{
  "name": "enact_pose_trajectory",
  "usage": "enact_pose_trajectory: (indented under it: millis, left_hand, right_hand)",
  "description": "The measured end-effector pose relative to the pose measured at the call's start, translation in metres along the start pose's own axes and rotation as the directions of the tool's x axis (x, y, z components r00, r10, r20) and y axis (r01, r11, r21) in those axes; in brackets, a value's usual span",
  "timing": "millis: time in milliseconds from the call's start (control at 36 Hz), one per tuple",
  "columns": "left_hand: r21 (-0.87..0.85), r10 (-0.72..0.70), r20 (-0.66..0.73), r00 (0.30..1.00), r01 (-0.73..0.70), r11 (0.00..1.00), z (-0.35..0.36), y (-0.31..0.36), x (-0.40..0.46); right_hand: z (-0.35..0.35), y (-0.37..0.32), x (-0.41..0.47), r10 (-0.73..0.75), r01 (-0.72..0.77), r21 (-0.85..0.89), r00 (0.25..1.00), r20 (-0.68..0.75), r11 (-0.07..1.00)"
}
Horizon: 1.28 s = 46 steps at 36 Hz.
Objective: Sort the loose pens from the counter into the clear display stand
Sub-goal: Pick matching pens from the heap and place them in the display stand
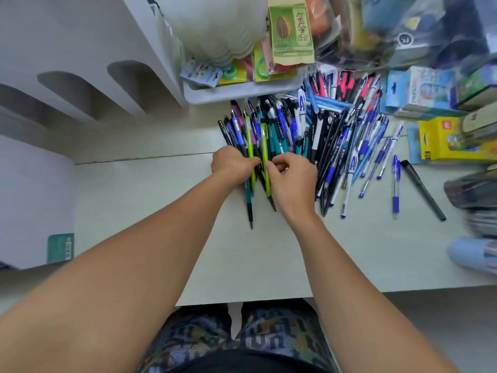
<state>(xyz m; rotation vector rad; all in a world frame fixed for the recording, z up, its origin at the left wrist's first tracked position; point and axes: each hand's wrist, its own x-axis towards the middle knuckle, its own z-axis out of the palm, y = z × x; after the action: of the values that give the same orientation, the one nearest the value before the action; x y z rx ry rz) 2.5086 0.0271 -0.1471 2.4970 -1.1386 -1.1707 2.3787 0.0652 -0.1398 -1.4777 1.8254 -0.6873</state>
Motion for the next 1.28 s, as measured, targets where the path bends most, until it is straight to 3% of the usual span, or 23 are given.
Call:
enact_pose_trajectory:
  millis: [139, 250, 306, 389, 528, 639, 778, 889, 944, 1000, 1056, 1111, 1167, 1278]
  left_hand:
    - [-0.052, 0.028, -0.005, 1.0, -0.028, 0.998, -0.002, -0.015, 0.0]
    - [-0.13, 0.013, -0.044, 0.999, -0.018, 0.991, -0.008, -0.023, 0.0]
    - [-0.258, -0.005, -0.018, 1.0, 0.0, 0.966, -0.015, -0.032, 0.002]
    - [-0.418, -0.033, 0.028, 0.999, 0.041, 0.908, -0.028, -0.052, 0.006]
    - [-0.419, 0.027, 0.068, 0.997, 0.004, 0.908, -0.055, -0.097, 0.0]
    - [-0.52, 0.016, 0.074, 0.997, 0.024, 0.854, -0.07, -0.127, -0.017]
    - [-0.559, 0.079, 0.069, 0.994, -0.028, 0.829, -0.085, -0.149, -0.038]
    - [-0.631, 0.132, 0.033, 0.991, -0.082, 0.771, -0.106, -0.159, -0.053]
    - [-0.705, 0.154, 0.007, 0.988, -0.105, 0.702, -0.121, -0.163, -0.059]
    - [-0.758, 0.169, -0.018, 0.985, -0.123, 0.641, -0.139, -0.168, -0.063]
    - [-0.812, 0.192, -0.031, 0.981, -0.137, 0.568, -0.158, -0.174, -0.068]
    - [-0.842, 0.23, -0.047, 0.972, -0.163, 0.514, -0.177, -0.179, -0.074]
    - [-0.816, 0.275, -0.088, 0.957, -0.227, 0.531, -0.197, -0.188, -0.081]
    - [-0.754, 0.426, -0.12, 0.897, -0.362, 0.549, -0.247, -0.211, -0.1]
  right_hand:
    - [0.007, -0.007, -0.029, -0.045, 0.047, -0.032, 0.998, 0.053, 0.998]
    - [0.021, -0.009, -0.052, 0.046, 0.036, -0.226, 0.937, 0.346, 0.973]
    - [0.028, -0.008, -0.059, 0.121, 0.026, -0.316, 0.89, 0.439, 0.948]
    - [0.035, -0.007, -0.063, 0.148, -0.01, -0.314, 0.896, 0.418, 0.949]
    - [0.044, -0.01, -0.063, 0.083, 0.02, -0.28, 0.933, 0.351, 0.96]
    - [0.053, -0.019, -0.067, 0.054, 0.018, -0.254, 0.961, 0.271, 0.967]
    - [0.075, -0.041, -0.087, 0.054, -0.049, -0.025, 0.97, 0.235, 0.998]
    - [0.095, -0.069, -0.104, 0.279, -0.374, 0.201, 0.88, 0.384, 0.906]
    - [0.1, -0.082, -0.112, 0.265, -0.44, 0.199, 0.783, 0.563, 0.876]
    - [0.101, -0.096, -0.121, 0.162, -0.383, 0.145, 0.663, 0.731, 0.912]
    - [0.102, -0.11, -0.133, 0.04, -0.208, 0.102, 0.585, 0.81, 0.973]
    - [0.106, -0.125, -0.146, -0.032, -0.126, 0.122, 0.557, 0.83, 0.985]
    - [0.106, -0.142, -0.157, -0.042, -0.155, 0.152, 0.552, 0.833, 0.976]
    - [0.092, -0.18, -0.177, -0.048, -0.168, 0.198, 0.635, 0.771, 0.966]
